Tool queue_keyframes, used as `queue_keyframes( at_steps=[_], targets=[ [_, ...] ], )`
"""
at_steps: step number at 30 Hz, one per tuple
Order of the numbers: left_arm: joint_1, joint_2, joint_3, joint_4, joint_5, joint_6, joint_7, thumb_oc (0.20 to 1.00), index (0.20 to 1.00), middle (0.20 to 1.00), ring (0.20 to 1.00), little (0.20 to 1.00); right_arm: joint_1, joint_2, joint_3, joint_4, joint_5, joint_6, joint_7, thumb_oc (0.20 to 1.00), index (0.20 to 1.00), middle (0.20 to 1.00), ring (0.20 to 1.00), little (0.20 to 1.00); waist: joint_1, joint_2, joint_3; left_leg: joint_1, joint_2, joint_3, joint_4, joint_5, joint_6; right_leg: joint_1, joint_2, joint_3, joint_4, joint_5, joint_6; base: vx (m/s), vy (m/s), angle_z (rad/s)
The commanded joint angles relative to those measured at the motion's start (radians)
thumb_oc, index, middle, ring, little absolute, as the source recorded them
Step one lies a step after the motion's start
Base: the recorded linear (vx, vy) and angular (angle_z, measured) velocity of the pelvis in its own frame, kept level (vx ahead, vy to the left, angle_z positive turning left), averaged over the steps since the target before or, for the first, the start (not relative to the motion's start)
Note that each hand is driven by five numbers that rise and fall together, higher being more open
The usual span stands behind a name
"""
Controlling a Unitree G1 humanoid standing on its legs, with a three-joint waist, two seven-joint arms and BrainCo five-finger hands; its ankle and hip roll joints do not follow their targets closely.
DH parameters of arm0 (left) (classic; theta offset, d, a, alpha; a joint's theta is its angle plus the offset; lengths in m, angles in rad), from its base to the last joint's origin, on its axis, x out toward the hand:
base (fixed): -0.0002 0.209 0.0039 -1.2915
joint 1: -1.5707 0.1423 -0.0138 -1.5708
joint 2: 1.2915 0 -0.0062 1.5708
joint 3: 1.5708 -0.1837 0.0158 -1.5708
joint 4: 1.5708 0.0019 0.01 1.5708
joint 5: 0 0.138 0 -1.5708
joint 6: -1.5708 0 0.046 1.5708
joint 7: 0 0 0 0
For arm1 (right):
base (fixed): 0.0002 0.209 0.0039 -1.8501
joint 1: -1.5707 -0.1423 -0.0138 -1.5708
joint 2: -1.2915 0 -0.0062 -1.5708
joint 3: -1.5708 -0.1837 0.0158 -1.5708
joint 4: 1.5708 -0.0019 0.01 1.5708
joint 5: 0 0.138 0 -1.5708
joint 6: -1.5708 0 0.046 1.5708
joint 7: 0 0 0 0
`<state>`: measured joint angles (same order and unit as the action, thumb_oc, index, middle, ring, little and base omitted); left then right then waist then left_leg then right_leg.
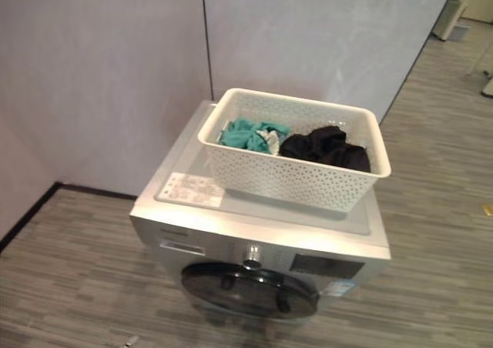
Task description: Grab the laundry basket,head to the washer,open it,put in the laundry and shut it.
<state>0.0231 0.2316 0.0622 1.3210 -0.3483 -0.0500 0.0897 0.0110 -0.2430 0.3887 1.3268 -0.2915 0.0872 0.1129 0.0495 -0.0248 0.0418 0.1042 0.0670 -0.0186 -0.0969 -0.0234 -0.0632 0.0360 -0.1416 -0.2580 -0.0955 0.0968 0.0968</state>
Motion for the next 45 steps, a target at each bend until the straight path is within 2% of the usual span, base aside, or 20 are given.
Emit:
queue_keyframes(
  at_steps=[1, 11, 13, 14, 16, 17, 19, 20, 21, 22, 23, 26, 28, 30, 32, 33, 37, 41, 44, 45],
  targets=[
    [0.0, 0.001, -0.054, -0.018, 0.104, 0.003, -0.007, 1.0, 1.0, 1.0, 1.0, 1.0, -0.002, -0.015, 0.024, -0.018, -0.037, 0.008, -0.023, 1.0, 1.0, 1.0, 1.0, 1.0, 0.029, 0.016, 0.018, -0.009, 0.059, 0.026, 0.01, -0.011, -0.032, 0.04, -0.073, 0.009, 0.008, -0.069, 0.044, 0.01, -0.019, 0.04],
    [-0.046, -0.06, -0.218, -0.083, 0.089, -0.012, 0.012, 1.0, 1.0, 1.0, 1.0, 1.0, -0.155, 0.044, 0.245, -0.082, -0.111, -0.01, -0.057, 1.0, 1.0, 1.0, 1.0, 1.0, 0.053, 0.077, 0.053, -0.045, 0.097, 0.014, 0.01, 0.031, -0.057, 0.019, -0.041, 0.008, 0.008, -0.101, 0.025, -0.06, -0.054, 0.01],
    [-0.065, -0.082, -0.26, -0.1, 0.084, -0.018, 0.018, 1.0, 1.0, 1.0, 1.0, 1.0, -0.21, 0.04, 0.261, -0.053, -0.115, -0.01, -0.083, 1.0, 1.0, 1.0, 1.0, 1.0, 0.06, 0.103, 0.079, -0.078, 0.114, -0.005, 0.011, 0.064, -0.071, 0.007, -0.024, -0.003, 0.008, -0.118, 0.015, -0.17, -0.081, 0.03],
    [-0.065, -0.083, -0.26, -0.1, 0.084, -0.018, 0.018, 1.0, 1.0, 1.0, 1.0, 1.0, -0.21, 0.04, 0.261, -0.053, -0.115, -0.01, -0.083, 1.0, 1.0, 1.0, 1.0, 1.0, 0.06, 0.103, 0.079, -0.078, 0.114, -0.005, 0.011, 0.064, -0.071, 0.007, -0.024, -0.003, 0.008, -0.118, 0.015, -0.21, -0.087, 0.1],
    [-0.08, -0.091, -0.276, -0.113, 0.08, -0.024, 0.027, 1.0, 1.0, 1.0, 1.0, 1.0, -0.234, 0.035, 0.261, -0.04, -0.112, -0.009, -0.096, 1.0, 1.0, 1.0, 1.0, 1.0, 0.065, 0.121, 0.098, -0.118, 0.132, -0.019, 0.01, 0.104, -0.089, -0.006, -0.011, -0.016, 0.008, -0.132, 0.008, -0.25, -0.075, 0.31],
    [-0.095, -0.097, -0.288, -0.121, 0.069, -0.029, 0.034, 1.0, 1.0, 1.0, 1.0, 1.0, -0.239, 0.026, 0.252, -0.03, -0.095, -0.011, -0.108, 1.0, 1.0, 1.0, 1.0, 1.0, 0.071, 0.128, 0.118, -0.172, 0.152, -0.024, 0.01, 0.158, -0.116, -0.02, -0.008, -0.041, 0.008, -0.144, 0.006, -0.25, -0.054, 0.48],
    [-0.109, -0.099, -0.29, -0.126, 0.062, -0.031, 0.037, 1.0, 1.0, 1.0, 1.0, 1.0, -0.244, 0.022, 0.242, -0.028, -0.082, -0.01, -0.11, 1.0, 1.0, 1.0, 1.0, 1.0, 0.068, 0.128, 0.128, -0.204, 0.158, -0.019, 0.01, 0.184, -0.124, -0.026, -0.011, -0.06, 0.008, -0.15, 0.004, -0.31, -0.04, 0.7],
    [-0.134, -0.102, -0.291, -0.123, 0.066, -0.037, 0.042, 1.0, 1.0, 1.0, 1.0, 1.0, -0.247, 0.008, 0.217, -0.028, -0.04, -0.016, -0.124, 1.0, 1.0, 1.0, 1.0, 1.0, 0.054, 0.107, 0.149, -0.22, 0.166, 0.046, 0.039, 0.175, -0.105, -0.044, -0.036, -0.096, 0.008, -0.135, 0.001, -0.35, -0.038, 0.86],
    [-0.135, -0.102, -0.291, -0.123, 0.066, -0.037, 0.042, 1.0, 1.0, 1.0, 1.0, 1.0, -0.248, 0.008, 0.217, -0.028, -0.04, -0.016, -0.124, 1.0, 1.0, 1.0, 1.0, 1.0, 0.053, 0.106, 0.147, -0.225, 0.165, 0.045, 0.041, 0.176, -0.104, -0.047, -0.037, -0.097, 0.008, -0.132, 0.002, -0.46, -0.028, 1.23],
    [-0.119, -0.102, -0.284, -0.132, 0.067, -0.041, 0.033, 1.0, 1.0, 1.0, 1.0, 1.0, -0.229, -0.004, 0.2, -0.014, -0.027, -0.017, -0.124, 1.0, 1.0, 1.0, 1.0, 1.0, 0.038, 0.08, 0.139, -0.197, 0.167, 0.079, 0.216, 0.082, -0.083, -0.074, -0.063, -0.114, 0.008, -0.102, -0.007, -0.21, 0.012, 0.77],
    [-0.119, -0.102, -0.284, -0.132, 0.067, -0.041, 0.033, 1.0, 1.0, 1.0, 1.0, 1.0, -0.229, -0.004, 0.2, -0.014, -0.027, -0.017, -0.124, 1.0, 1.0, 1.0, 1.0, 1.0, 0.038, 0.081, 0.14, -0.198, 0.168, 0.079, 0.221, 0.079, -0.083, -0.073, -0.062, -0.114, 0.008, -0.102, -0.007, -0.25, 0.025, 0.63],
    [-0.101, -0.098, -0.27, -0.14, 0.066, -0.04, 0.025, 1.0, 1.0, 1.0, 1.0, 1.0, -0.201, -0.014, 0.164, -0.001, -0.008, -0.014, -0.131, 1.0, 1.0, 1.0, 1.0, 1.0, 0.024, 0.067, 0.131, -0.15, 0.149, 0.07, 0.333, 0.015, -0.075, -0.086, -0.084, -0.124, 0.008, -0.074, -0.005, -0.1, 0.099, 0.19],
    [-0.084, -0.098, -0.269, -0.151, 0.07, -0.04, 0.011, 1.0, 1.0, 1.0, 1.0, 1.0, -0.179, -0.024, 0.129, 0.004, 0.002, -0.012, -0.133, 1.0, 1.0, 1.0, 1.0, 1.0, 0.0, 0.077, 0.108, -0.056, 0.122, 0.085, 0.278, -0.051, -0.066, -0.096, -0.094, -0.135, 0.008, -0.049, 0.008, -0.04, 0.211, 0.24],
    [-0.083, -0.095, -0.273, -0.16, 0.076, -0.036, 0.008, 1.0, 1.0, 1.0, 1.0, 1.0, -0.165, -0.029, 0.092, -0.002, 0.01, -0.013, -0.143, 1.0, 1.0, 1.0, 1.0, 1.0, -0.025, 0.082, 0.089, -0.003, 0.102, 0.131, 0.203, -0.109, -0.042, -0.122, -0.128, -0.149, 0.008, -0.002, 0.03, -0.09, 0.347, 0.31],
    [-0.088, -0.076, -0.28, -0.185, 0.085, -0.032, 0.0, 1.0, 1.0, 1.0, 1.0, 1.0, -0.172, -0.05, 0.06, -0.026, 0.019, -0.007, -0.151, 1.0, 1.0, 1.0, 1.0, 1.0, -0.035, 0.072, 0.101, -0.014, 0.028, 0.114, 0.168, -0.147, -0.004, -0.162, -0.179, -0.132, 0.008, 0.063, 0.062, -0.14, 0.356, 0.65],
    [-0.088, -0.076, -0.28, -0.185, 0.085, -0.032, 0.0, 1.0, 1.0, 1.0, 1.0, 1.0, -0.172, -0.05, 0.06, -0.026, 0.019, -0.007, -0.151, 1.0, 1.0, 1.0, 1.0, 1.0, -0.035, 0.072, 0.101, -0.014, 0.028, 0.114, 0.168, -0.147, -0.004, -0.162, -0.179, -0.132, 0.008, 0.063, 0.062, -0.09, 0.197, 0.37],
    [-0.088, -0.023, -0.299, -0.216, 0.161, -0.023, -0.027, 1.0, 1.0, 1.0, 1.0, 1.0, -0.2, -0.08, 0.018, -0.073, 0.028, 0.007, -0.139, 1.0, 1.0, 1.0, 1.0, 1.0, -0.038, 0.052, 0.132, 0.013, -0.035, 0.133, 0.114, -0.158, 0.04, -0.19, -0.225, -0.114, 0.024, 0.091, 0.087, -0.14, 0.215, 0.12],
    [-0.106, 0.041, -0.247, -0.183, 0.21, -0.011, -0.016, 1.0, 1.0, 1.0, 1.0, 1.0, -0.195, -0.135, -0.037, -0.236, 0.023, 0.017, -0.162, 1.0, 1.0, 1.0, 1.0, 1.0, -0.053, 0.04, 0.161, 0.0, -0.03, 0.149, 0.108, -0.13, 0.057, -0.2, -0.221, -0.054, 0.138, 0.049, 0.084, -0.2, 0.069, -0.42],
    [-0.069, 0.063, -0.175, -0.204, 0.186, -0.011, -0.007, 1.0, 1.0, 1.0, 1.0, 1.0, -0.102, -0.215, -0.144, -0.505, 0.007, 0.028, -0.177, 1.0, 1.0, 1.0, 1.0, 1.0, -0.063, 0.03, 0.141, -0.023, -0.033, 0.146, 0.086, -0.097, 0.07, -0.172, -0.185, 0.06, 0.229, 0.002, 0.076, -0.15, -0.008, -0.24],
    [-0.023, 0.063, -0.119, -0.222, 0.159, -0.016, -0.001, 1.0, 1.0, 1.0, 1.0, 1.0, -0.005, -0.265, -0.257, -0.719, -0.008, 0.024, -0.214, 1.0, 1.0, 1.0, 1.0, 1.0, -0.06, 0.018, 0.118, -0.039, -0.039, 0.155, 0.08, -0.09, 0.073, -0.114, -0.166, 0.095, 0.208, -0.038, 0.079, -0.11, -0.039, 0.05]
  ],
)
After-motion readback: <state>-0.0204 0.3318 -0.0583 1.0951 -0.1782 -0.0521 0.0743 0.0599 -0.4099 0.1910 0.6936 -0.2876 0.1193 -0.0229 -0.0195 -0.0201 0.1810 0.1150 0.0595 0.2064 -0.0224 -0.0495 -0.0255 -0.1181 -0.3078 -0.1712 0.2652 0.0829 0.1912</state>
